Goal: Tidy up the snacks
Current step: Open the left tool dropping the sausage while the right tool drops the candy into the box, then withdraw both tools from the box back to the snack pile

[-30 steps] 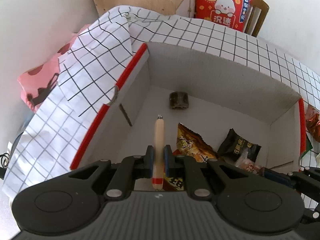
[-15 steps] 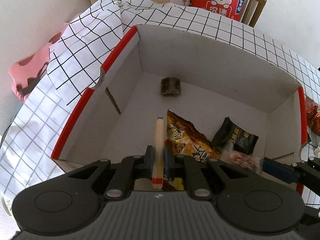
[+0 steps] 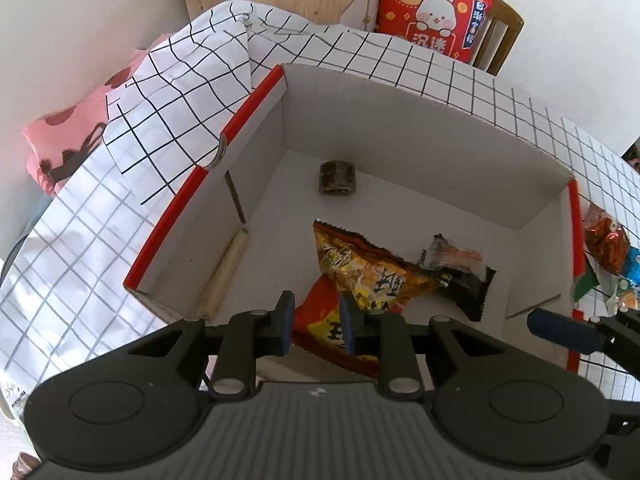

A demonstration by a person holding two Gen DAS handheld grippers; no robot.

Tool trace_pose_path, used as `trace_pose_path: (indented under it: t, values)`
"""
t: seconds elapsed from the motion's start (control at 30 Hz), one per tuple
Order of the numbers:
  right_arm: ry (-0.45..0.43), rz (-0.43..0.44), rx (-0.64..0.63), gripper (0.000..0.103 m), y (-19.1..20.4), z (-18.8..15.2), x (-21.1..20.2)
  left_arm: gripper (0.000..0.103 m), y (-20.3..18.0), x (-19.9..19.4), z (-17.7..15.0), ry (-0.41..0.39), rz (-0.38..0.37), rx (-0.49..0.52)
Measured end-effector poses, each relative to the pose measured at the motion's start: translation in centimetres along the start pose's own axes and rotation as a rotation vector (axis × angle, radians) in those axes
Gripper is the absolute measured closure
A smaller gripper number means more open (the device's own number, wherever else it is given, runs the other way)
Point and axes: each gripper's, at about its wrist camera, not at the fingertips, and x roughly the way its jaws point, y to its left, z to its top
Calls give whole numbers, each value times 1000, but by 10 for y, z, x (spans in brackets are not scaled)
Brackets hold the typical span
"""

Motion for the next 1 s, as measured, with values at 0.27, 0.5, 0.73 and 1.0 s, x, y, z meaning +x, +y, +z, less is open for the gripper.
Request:
trace_pose_path:
  t: [0.27, 0.5, 0.73, 1.0]
  values:
    - [-57, 17, 27, 39, -8, -6, -27, 73, -6, -26, -8, -50, -41, 11]
    - [-100, 42, 53, 31, -13, -12, -52, 50, -17, -50, -17, -109, -64, 15]
    - [-142, 53, 64, 22, -15, -20, -79, 48, -34, -76, -24, -178, -82, 42]
    - [-183, 60, 82, 15, -26, -32, -109, 38, -59, -98, -40, -242, -118, 69]
